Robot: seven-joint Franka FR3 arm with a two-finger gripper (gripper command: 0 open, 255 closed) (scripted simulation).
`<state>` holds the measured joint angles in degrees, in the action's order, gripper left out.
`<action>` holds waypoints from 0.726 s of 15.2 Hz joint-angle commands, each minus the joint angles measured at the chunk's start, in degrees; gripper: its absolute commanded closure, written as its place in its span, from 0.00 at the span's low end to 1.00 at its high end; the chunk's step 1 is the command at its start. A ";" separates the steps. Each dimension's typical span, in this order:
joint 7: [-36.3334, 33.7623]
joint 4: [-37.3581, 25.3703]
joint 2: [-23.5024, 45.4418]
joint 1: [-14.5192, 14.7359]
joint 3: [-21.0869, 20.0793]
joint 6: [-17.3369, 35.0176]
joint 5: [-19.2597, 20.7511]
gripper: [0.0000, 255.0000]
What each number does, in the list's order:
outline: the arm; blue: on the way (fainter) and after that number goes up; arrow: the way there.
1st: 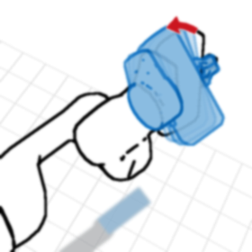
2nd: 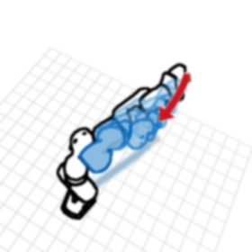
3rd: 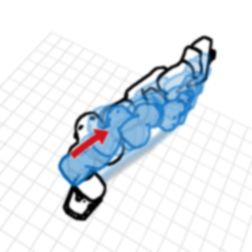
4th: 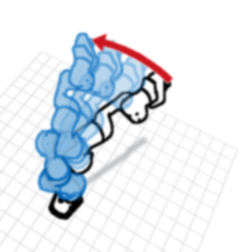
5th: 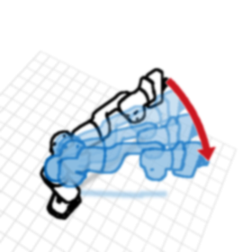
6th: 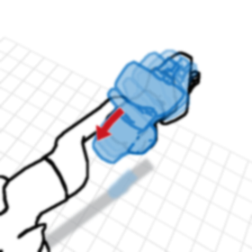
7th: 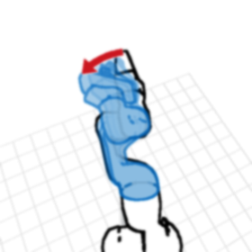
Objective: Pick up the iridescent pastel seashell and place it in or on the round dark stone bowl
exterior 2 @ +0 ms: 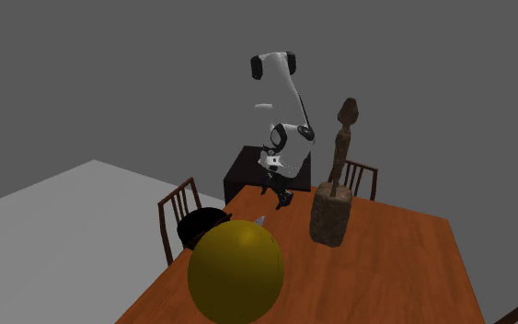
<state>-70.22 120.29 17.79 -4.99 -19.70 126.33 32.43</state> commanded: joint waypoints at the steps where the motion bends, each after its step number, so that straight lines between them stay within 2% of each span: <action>1: -3.50 -3.68 5.12 1.23 1.45 -0.62 2.91 0.00; 4: -6.39 -8.18 10.53 2.72 3.21 -1.61 5.13 0.00; 11: -7.93 -7.55 13.95 2.36 5.01 2.37 7.87 0.00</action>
<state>-77.93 112.53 31.26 -2.50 -15.01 127.97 39.82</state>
